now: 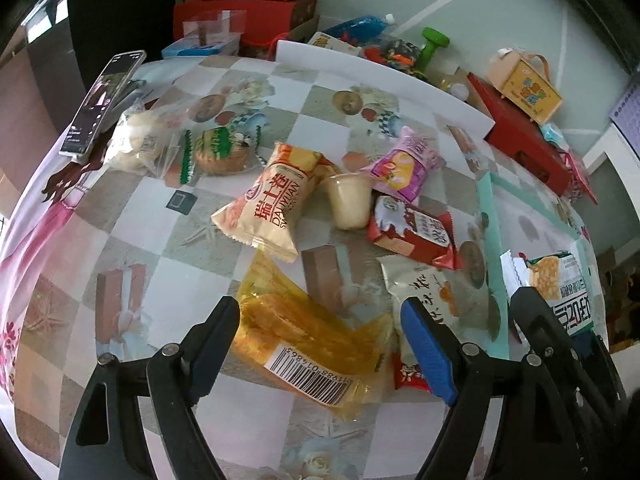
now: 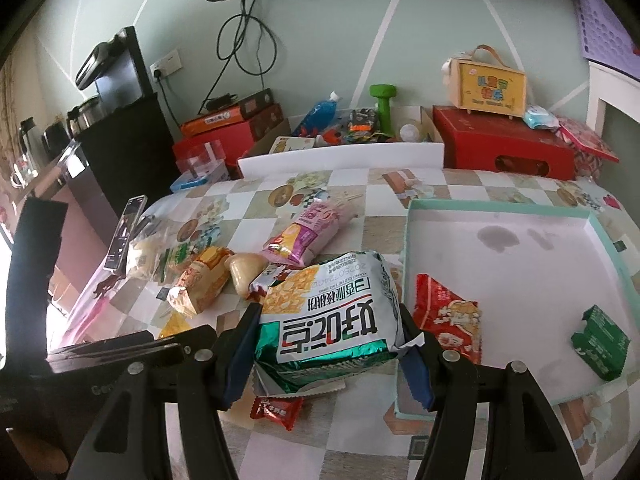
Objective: Organize snacks
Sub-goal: 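Lift the white-green snack bag with the right tool while the left tool regrips the yellow bread bag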
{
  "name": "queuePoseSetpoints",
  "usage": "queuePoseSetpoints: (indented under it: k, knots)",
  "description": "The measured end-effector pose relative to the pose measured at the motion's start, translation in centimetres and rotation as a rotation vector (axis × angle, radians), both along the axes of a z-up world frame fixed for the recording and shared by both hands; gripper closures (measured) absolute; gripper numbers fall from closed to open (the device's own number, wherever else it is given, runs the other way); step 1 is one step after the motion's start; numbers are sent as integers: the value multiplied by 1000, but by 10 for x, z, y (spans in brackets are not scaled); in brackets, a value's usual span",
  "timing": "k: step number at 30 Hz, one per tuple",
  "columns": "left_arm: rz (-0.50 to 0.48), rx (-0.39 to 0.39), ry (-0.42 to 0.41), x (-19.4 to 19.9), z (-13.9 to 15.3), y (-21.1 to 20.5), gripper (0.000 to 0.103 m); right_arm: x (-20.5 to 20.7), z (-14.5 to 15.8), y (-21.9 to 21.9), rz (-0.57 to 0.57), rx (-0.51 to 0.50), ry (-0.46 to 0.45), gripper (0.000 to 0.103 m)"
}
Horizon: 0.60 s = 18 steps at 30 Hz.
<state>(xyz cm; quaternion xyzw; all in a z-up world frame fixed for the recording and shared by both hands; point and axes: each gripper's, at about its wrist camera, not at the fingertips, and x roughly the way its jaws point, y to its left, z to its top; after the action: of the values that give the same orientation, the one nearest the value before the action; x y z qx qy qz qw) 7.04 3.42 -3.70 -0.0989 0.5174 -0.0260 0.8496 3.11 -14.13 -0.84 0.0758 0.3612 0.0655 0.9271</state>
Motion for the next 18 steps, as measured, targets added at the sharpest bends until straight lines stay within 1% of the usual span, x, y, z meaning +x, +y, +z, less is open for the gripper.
queuePoseSetpoints:
  k: [3,7,9,10,11,13,14,16,18]
  knots:
    - [13,25,10,0,0,0,20,-1,0,-3,-10,0,4,36]
    - [78,81,9,-2,1,10,20,-3,2,-8,-22,7,6,37]
    - [100,103,29,-4,-5,15,20,-4,2,-9,-26,11,7,37]
    - [107,110,52,-5,-11,17,20,-4,2,-10,-28,13,7,37]
    - [113,104,68,-5,-15,18,20,-4,2,-10,-28,15,8,37]
    - [113,74,108,-5,-25,20,26,-4,2,-10,-28,14,10,37]
    - [104,52,124,-4,-30,19,35,-3,1,-9,-28,14,13,37]
    - [87,53,126,-3,-32,14,36,-3,0,-9,-25,15,17,37]
    - [63,66,113,-3,-30,8,42,-3,-1,-9,-27,15,19,37]
